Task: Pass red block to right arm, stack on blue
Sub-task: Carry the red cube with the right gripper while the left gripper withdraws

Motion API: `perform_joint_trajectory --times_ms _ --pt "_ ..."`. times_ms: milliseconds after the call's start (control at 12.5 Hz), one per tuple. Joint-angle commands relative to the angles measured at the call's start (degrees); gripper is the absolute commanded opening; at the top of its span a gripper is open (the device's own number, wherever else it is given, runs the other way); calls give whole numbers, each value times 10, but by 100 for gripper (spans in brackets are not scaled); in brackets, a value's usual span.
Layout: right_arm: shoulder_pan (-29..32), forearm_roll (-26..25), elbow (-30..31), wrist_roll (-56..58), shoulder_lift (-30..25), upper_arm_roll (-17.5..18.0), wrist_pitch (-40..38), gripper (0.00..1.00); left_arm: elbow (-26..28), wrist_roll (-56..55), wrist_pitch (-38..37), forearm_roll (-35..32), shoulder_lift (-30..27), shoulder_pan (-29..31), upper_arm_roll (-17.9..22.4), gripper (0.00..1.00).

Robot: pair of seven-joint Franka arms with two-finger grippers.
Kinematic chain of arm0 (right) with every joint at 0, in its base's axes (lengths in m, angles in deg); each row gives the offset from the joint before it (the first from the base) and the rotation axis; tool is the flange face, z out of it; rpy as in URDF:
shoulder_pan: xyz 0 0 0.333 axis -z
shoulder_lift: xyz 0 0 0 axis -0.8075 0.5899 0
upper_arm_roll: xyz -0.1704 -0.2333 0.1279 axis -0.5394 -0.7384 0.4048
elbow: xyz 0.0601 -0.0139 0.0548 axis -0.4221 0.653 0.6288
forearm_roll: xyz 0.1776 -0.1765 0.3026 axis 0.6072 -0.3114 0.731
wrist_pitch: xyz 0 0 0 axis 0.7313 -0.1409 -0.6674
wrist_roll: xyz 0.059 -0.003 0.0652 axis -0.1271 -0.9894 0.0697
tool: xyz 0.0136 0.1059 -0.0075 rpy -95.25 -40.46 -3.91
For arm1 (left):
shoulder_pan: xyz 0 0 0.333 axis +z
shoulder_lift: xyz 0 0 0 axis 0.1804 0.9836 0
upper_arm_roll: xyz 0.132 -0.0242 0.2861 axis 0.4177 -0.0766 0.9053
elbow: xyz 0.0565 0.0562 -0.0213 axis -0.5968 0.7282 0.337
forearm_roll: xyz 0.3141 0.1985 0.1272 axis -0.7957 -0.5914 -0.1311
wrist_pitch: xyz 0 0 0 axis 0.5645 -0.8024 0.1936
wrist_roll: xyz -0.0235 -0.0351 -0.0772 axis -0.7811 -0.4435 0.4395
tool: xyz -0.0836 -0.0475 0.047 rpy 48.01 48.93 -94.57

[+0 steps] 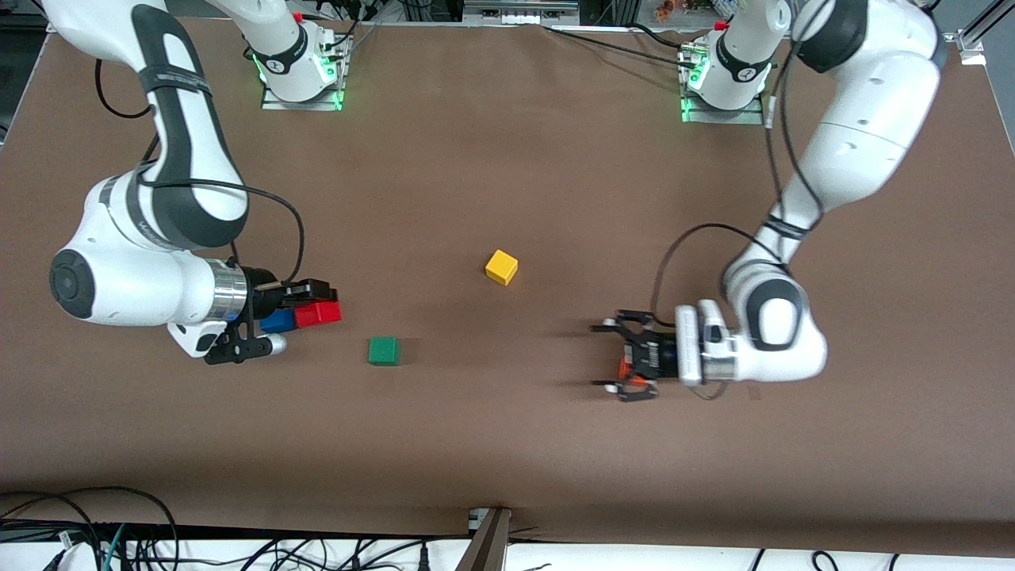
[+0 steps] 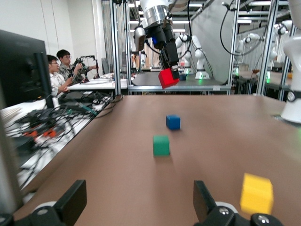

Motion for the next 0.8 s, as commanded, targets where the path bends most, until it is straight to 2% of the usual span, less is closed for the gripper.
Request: perform_joint_trajectory --times_ms 0,160,240,320,480,560,720 --pt "0 -88 6 14 12 1 -1 0 -16 -3 -34 -84 -13 30 11 100" --pt "-3 -163 23 15 19 1 19 0 -67 -20 -74 -149 -17 41 47 100" --pt "0 -176 46 16 19 0 45 0 -97 -29 -104 -186 -18 41 70 100" --pt "3 -177 72 16 17 -1 71 0 -127 -31 -135 -229 -18 41 93 100" --pt "2 -178 104 16 12 -11 105 0 -154 -31 -180 -301 -20 45 124 100" --pt "2 -178 115 16 10 -12 115 0 -165 -31 -192 -325 -36 45 141 100" --pt "2 -178 152 16 -6 -19 156 0 -167 -40 -196 -416 -81 34 160 100"
